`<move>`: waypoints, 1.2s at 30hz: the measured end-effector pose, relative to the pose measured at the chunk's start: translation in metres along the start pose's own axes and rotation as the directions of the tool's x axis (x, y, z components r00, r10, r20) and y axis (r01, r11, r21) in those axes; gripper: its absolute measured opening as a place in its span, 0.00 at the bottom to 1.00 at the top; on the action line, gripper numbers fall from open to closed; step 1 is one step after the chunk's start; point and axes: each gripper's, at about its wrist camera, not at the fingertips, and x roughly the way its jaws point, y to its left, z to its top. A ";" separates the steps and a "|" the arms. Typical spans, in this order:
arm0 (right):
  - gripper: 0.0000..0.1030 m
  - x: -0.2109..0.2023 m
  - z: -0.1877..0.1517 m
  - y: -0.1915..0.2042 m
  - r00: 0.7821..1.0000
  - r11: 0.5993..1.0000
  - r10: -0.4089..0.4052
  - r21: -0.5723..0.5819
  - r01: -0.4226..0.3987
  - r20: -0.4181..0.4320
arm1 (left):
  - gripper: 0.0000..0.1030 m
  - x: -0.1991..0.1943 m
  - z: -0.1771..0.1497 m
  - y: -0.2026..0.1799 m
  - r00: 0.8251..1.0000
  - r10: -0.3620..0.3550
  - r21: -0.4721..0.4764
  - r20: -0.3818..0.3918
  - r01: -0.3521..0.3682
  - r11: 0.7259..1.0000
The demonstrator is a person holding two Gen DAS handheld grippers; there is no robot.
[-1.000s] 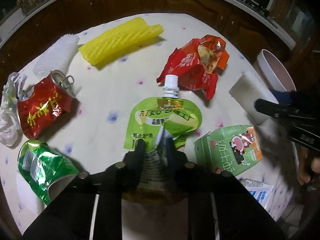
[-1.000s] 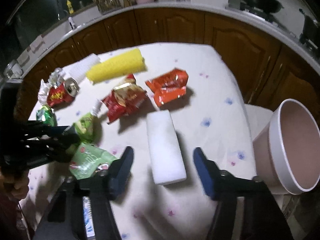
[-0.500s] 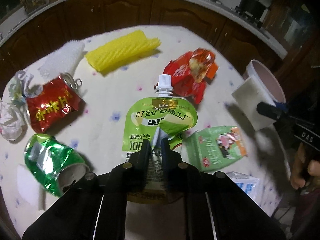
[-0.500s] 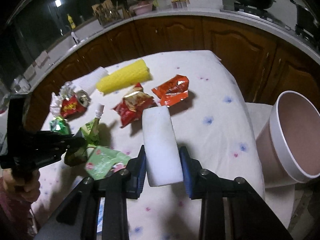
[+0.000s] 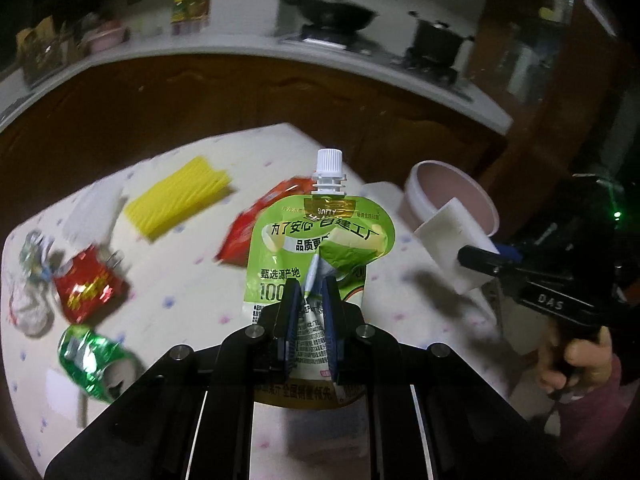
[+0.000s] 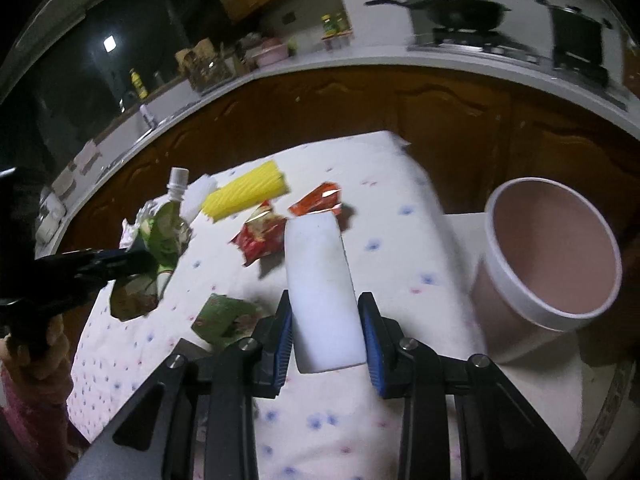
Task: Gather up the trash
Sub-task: 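Carry the pouch and foam block to the bin and release both tools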
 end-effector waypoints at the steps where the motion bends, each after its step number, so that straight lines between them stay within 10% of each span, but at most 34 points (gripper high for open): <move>1: 0.31 -0.006 0.000 -0.007 1.000 1.000 -0.008 0.014 0.008 0.010 | 0.10 -0.001 0.005 -0.009 1.000 -0.013 0.012 0.004 0.013 1.000; 15: 0.31 -0.072 0.016 -0.120 0.974 0.964 -0.188 0.213 0.159 0.126 | 0.10 0.053 0.079 -0.125 0.990 -0.141 0.150 -0.017 0.142 0.978; 36: 0.32 -0.032 0.022 -0.243 0.971 0.908 -0.231 0.372 0.193 0.060 | 0.10 0.230 0.136 -0.205 0.953 -0.186 0.135 -0.241 0.223 0.965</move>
